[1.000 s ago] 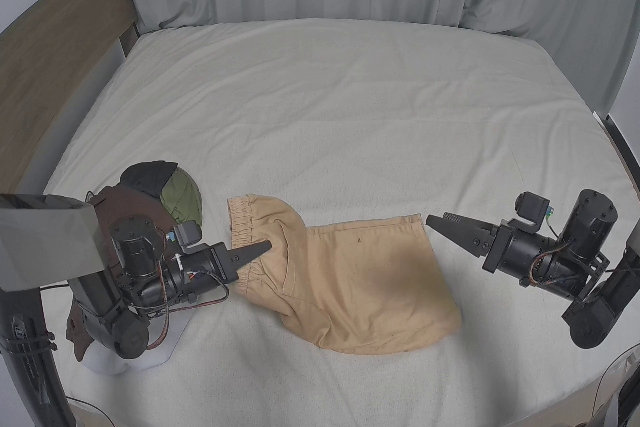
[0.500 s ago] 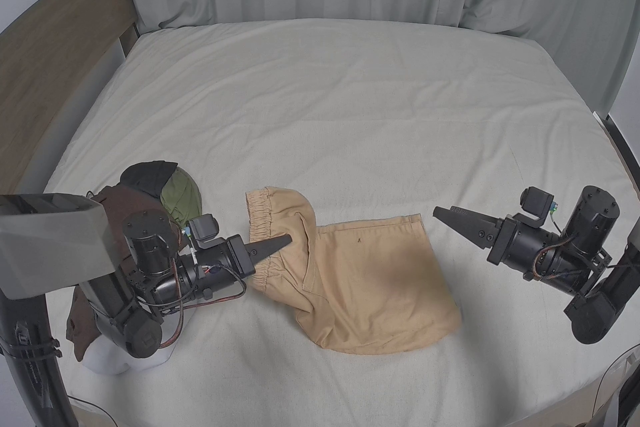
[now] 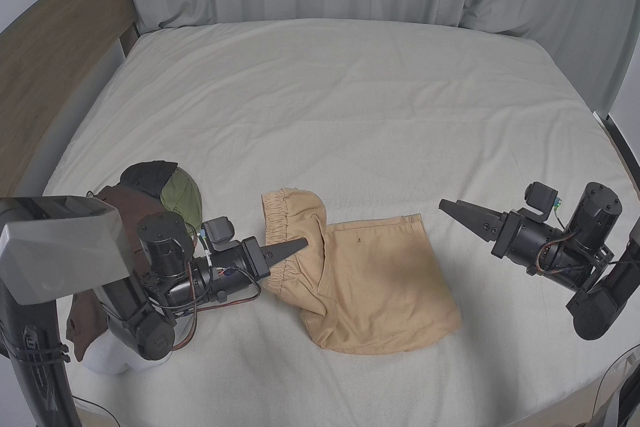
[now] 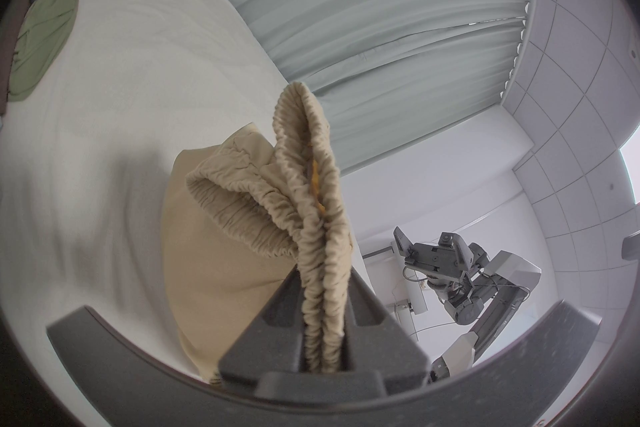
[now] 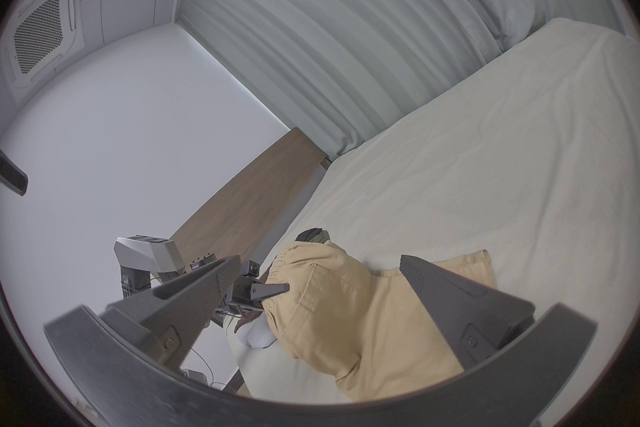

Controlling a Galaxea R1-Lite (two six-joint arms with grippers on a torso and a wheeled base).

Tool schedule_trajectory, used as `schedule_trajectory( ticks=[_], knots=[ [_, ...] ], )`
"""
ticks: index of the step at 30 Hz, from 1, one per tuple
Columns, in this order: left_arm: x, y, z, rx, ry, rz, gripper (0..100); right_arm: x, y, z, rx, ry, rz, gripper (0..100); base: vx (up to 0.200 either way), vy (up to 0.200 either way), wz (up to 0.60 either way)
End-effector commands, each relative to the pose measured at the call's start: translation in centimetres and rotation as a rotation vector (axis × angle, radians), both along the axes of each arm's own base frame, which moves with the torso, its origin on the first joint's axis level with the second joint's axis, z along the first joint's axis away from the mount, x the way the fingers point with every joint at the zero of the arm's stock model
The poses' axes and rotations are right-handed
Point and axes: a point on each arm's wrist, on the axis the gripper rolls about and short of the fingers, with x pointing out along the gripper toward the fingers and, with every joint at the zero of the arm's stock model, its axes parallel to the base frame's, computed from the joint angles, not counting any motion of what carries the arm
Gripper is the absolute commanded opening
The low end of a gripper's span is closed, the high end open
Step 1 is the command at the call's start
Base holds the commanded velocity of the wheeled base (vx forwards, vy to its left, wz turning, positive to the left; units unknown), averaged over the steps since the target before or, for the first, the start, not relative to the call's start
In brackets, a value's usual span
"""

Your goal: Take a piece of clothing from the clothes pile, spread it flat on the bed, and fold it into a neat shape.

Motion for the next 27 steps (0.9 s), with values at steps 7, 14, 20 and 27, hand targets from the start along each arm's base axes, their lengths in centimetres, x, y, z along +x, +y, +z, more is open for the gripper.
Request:
schedule_trajectory(
  ticks=[7, 14, 20, 27],
  knots=[
    [0.0, -1.4, -0.4, -0.011, 0.016, -0.036, 0, 0.1, -0.4, 0.2, 0.003, -0.005, -0.014, 100, 0.000, 0.000, 0.00],
    [-0.7, -3.0, -0.4, -0.023, 0.025, -0.083, 0, 0.5, -1.1, 0.2, 0.005, -0.008, -0.038, 100, 0.000, 0.000, 0.00],
    [-0.6, -3.6, -0.3, -0.030, 0.016, -0.097, 0, 0.7, -1.4, 0.4, 0.009, -0.015, -0.049, 100, 0.000, 0.000, 0.00],
    [-0.6, -4.3, 0.0, -0.062, 0.039, -0.112, 0, 0.7, -1.5, 0.4, 0.010, -0.017, -0.052, 100, 0.000, 0.000, 0.00]
  ],
)
